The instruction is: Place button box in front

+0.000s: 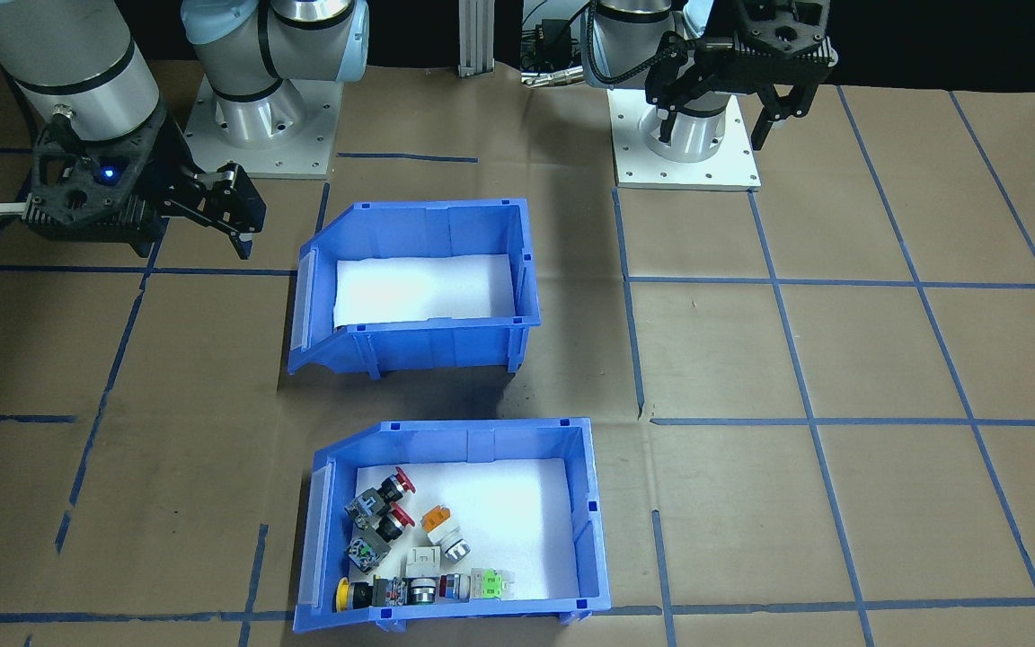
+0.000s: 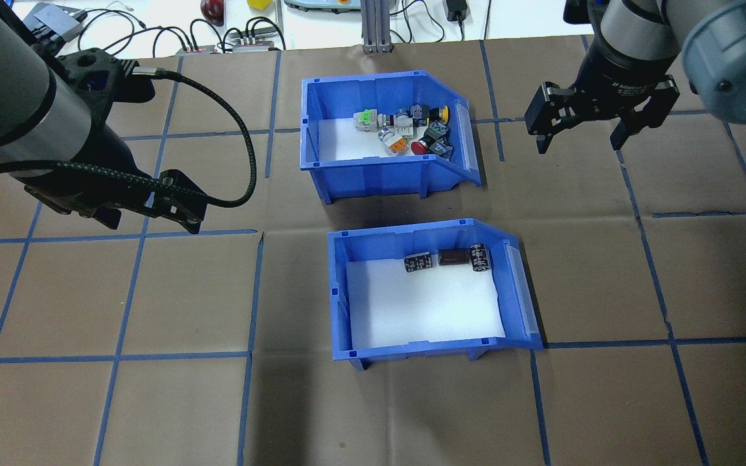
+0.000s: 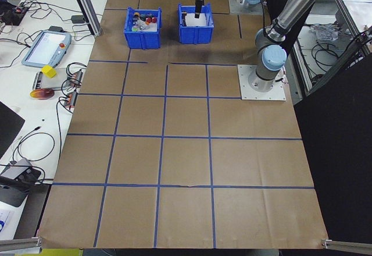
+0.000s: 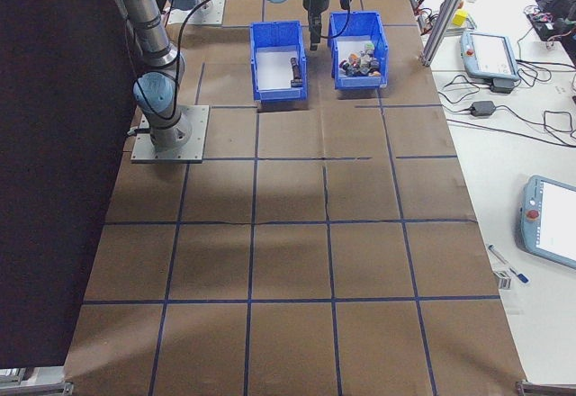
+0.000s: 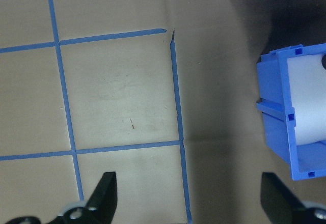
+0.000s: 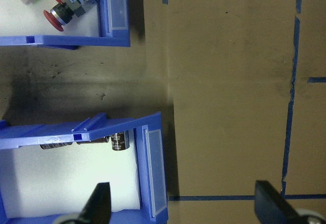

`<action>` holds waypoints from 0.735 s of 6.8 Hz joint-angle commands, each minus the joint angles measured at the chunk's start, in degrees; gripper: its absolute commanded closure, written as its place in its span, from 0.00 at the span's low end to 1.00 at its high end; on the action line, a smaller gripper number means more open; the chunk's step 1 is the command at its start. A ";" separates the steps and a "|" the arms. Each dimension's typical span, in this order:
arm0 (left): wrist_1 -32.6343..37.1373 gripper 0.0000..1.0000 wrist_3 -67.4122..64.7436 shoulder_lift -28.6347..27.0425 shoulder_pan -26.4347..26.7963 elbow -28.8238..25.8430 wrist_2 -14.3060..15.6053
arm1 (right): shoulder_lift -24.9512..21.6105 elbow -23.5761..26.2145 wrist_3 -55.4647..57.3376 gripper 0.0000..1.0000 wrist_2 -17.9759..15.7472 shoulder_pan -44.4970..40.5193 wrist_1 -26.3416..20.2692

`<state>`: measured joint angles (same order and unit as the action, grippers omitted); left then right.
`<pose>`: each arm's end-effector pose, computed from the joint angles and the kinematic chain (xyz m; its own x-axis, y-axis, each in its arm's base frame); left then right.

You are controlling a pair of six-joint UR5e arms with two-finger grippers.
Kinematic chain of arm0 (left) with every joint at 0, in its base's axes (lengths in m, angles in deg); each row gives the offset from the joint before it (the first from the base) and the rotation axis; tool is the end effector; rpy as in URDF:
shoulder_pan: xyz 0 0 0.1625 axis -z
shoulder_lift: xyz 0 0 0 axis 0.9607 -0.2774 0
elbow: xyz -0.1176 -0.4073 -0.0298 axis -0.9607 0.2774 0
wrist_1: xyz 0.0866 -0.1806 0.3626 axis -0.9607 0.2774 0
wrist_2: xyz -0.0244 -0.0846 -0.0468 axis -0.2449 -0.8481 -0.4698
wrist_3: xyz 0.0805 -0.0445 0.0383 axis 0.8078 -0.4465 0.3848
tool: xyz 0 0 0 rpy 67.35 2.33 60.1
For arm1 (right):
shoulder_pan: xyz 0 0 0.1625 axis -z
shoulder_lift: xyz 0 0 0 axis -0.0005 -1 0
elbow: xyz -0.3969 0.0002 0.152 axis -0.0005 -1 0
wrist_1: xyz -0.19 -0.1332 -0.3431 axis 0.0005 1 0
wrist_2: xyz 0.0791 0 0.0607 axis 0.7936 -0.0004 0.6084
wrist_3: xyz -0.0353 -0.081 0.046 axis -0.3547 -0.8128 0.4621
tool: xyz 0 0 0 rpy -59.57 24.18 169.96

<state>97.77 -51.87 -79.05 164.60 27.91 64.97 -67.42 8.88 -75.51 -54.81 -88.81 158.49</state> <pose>-0.1367 -0.3843 0.5165 -0.9949 0.0986 -0.0191 0.0995 0.9935 -0.0561 0.1219 -0.5055 0.4699 -1.0000 -0.0018 0.0071 -0.0018 1.0000 0.0081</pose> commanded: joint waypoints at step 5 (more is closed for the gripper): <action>-0.05 0.01 0.00 -0.03 0.00 0.06 0.07 | 0.05 -0.35 -0.09 0.00 -2.22 0.01 0.33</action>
<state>97.72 -51.87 -79.08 164.63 27.97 65.03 -67.29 8.91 -75.52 -56.69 -88.80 158.90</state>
